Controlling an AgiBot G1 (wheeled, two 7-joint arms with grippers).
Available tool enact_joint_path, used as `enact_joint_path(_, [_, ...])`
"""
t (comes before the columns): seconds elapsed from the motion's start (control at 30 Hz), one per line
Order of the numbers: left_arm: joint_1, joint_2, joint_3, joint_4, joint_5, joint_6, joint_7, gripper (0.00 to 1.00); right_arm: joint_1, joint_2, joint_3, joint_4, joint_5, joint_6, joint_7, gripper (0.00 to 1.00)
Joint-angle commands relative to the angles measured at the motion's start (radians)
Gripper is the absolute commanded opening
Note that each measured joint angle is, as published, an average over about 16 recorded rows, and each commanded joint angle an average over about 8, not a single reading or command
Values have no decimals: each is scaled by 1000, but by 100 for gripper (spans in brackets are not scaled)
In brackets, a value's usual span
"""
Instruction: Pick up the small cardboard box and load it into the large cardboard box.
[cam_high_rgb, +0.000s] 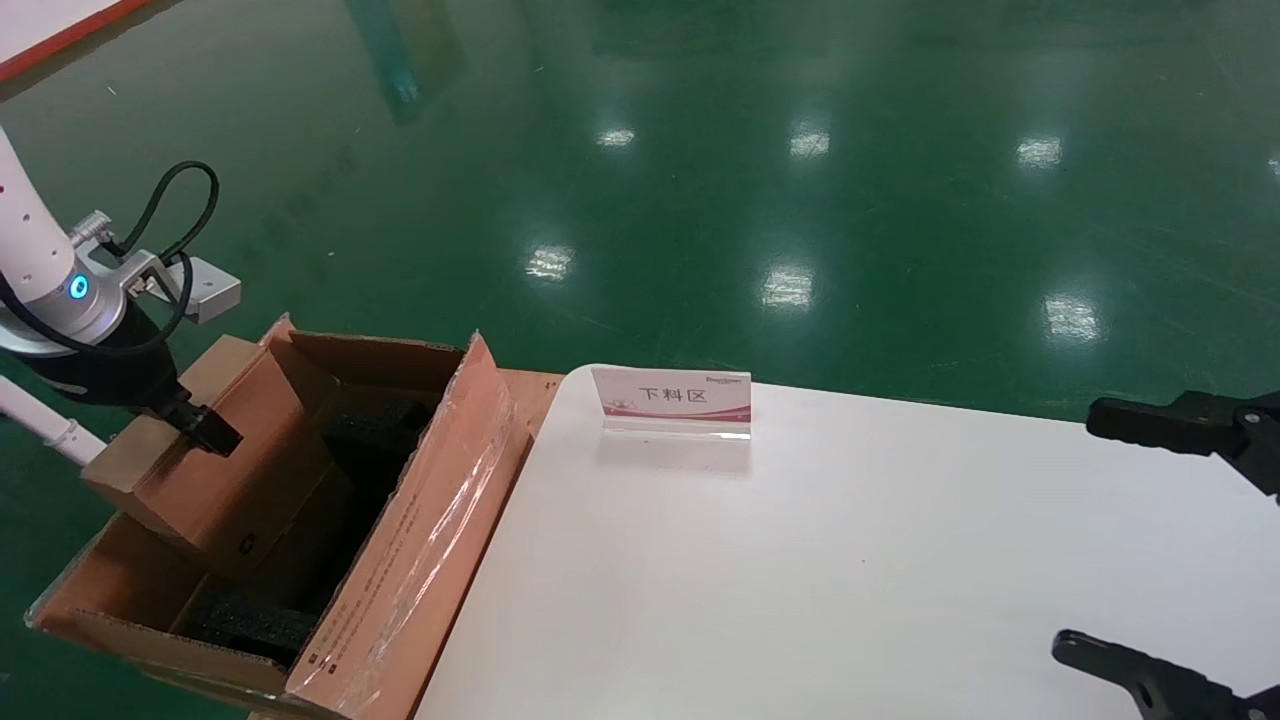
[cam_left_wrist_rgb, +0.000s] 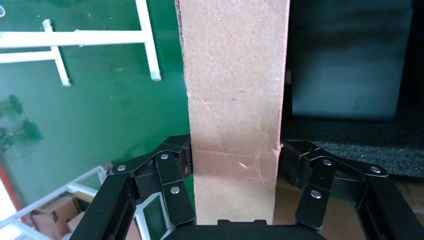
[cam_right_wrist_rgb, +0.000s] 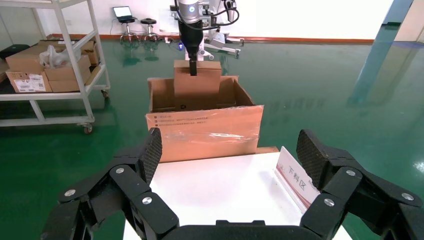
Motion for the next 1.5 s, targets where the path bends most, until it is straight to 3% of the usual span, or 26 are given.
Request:
enact_joint_path(0.03, [2, 2, 3, -1, 3, 1, -5, 61, 0, 0, 0, 0, 0, 0, 0, 100])
enact_joint_path(0.13, [4, 3, 4, -1, 5, 1, -7, 92, 0, 0, 0, 0, 0, 0, 0, 100])
enact_joint_path(0.2, [4, 3, 4, -1, 5, 2, -7, 100, 0, 0, 0, 0, 0, 0, 0, 100])
enact_joint_path(1.17, [-5, 1, -2, -8, 4, -1, 4, 100, 0, 0, 0, 0, 0, 0, 0, 100])
enact_joint_path(1.5, [-130, -68, -71, -198, -21, -84, 152, 100, 0, 0, 0, -1, 1, 0, 0, 100])
